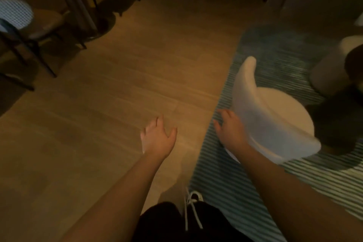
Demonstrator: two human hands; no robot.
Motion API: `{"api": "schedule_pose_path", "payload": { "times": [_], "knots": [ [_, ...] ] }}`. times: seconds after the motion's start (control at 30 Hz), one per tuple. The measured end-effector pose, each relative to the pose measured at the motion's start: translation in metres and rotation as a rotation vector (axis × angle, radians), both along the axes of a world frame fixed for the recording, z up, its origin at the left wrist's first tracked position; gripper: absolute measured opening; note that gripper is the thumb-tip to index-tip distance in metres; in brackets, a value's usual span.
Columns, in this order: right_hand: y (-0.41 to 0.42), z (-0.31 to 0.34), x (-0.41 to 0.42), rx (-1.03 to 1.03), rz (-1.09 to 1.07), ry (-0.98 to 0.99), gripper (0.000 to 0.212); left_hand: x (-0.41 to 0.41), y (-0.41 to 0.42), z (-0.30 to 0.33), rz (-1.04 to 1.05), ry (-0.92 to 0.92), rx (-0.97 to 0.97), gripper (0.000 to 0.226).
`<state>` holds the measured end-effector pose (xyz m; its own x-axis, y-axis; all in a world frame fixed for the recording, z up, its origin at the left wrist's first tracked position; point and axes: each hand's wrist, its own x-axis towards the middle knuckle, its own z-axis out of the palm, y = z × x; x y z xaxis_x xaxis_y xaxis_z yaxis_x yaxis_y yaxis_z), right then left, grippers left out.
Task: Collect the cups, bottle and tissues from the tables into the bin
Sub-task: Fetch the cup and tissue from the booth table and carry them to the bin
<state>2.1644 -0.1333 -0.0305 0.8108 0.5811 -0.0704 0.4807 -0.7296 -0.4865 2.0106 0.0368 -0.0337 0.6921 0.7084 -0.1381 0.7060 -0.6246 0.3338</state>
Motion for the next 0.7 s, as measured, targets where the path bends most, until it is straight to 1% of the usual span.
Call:
{"api": "schedule_pose_path", "payload": {
  "times": [0.2, 0.4, 0.53, 0.7],
  "knots": [
    [0.089, -0.006, 0.141, 0.034, -0.074, 0.015, 0.045, 0.157, 0.098, -0.005, -0.068, -0.008, -0.039, 0.068],
    [0.207, -0.03, 0.303, 0.04, -0.158, 0.002, 0.044, 0.338, 0.232, -0.023, -0.128, -0.059, -0.033, 0.067],
    [0.283, -0.022, 0.409, 0.043, -0.246, 0.004, 0.044, 0.457, 0.32, -0.018, -0.189, -0.046, -0.027, 0.067],
    [0.341, -0.007, 0.534, 0.03, -0.326, -0.012, 0.042, 0.591, 0.398, -0.001, -0.254, -0.043, -0.058, 0.068]
  ]
}}
